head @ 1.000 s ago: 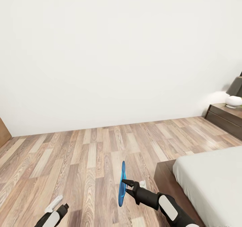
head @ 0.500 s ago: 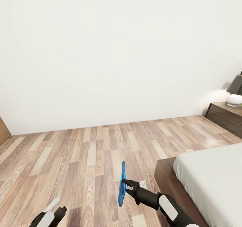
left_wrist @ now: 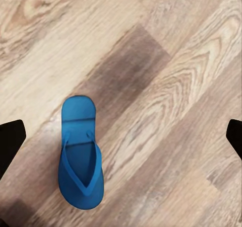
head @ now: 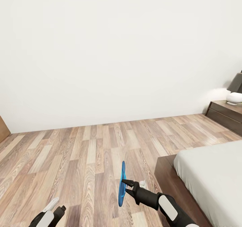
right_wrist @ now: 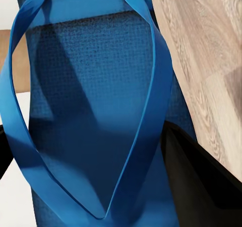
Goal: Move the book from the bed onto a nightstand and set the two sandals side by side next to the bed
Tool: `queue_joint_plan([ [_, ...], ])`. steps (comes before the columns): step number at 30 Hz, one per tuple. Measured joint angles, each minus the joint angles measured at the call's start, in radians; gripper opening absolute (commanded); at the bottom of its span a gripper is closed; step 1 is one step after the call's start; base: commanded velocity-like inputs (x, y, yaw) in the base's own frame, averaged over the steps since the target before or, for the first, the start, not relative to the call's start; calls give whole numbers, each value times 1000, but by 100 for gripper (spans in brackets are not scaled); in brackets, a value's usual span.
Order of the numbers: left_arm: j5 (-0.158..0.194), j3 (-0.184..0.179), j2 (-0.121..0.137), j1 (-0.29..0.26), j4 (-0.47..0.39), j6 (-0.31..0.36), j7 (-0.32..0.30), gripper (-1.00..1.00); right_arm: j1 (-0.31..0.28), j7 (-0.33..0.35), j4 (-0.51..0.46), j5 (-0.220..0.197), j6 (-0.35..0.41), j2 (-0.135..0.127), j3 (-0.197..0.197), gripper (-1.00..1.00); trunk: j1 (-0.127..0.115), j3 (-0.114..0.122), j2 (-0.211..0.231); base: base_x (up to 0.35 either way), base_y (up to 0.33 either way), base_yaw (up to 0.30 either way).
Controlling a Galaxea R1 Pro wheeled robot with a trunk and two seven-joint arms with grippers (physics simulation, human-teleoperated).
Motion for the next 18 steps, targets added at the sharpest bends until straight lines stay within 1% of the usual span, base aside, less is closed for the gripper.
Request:
queue_joint_plan([
  [18, 0, 0, -1, 0, -1, 0, 0, 100, 0, 4, -1, 0, 0, -1, 0, -100, 69, -56, -126, 0, 0, 0],
])
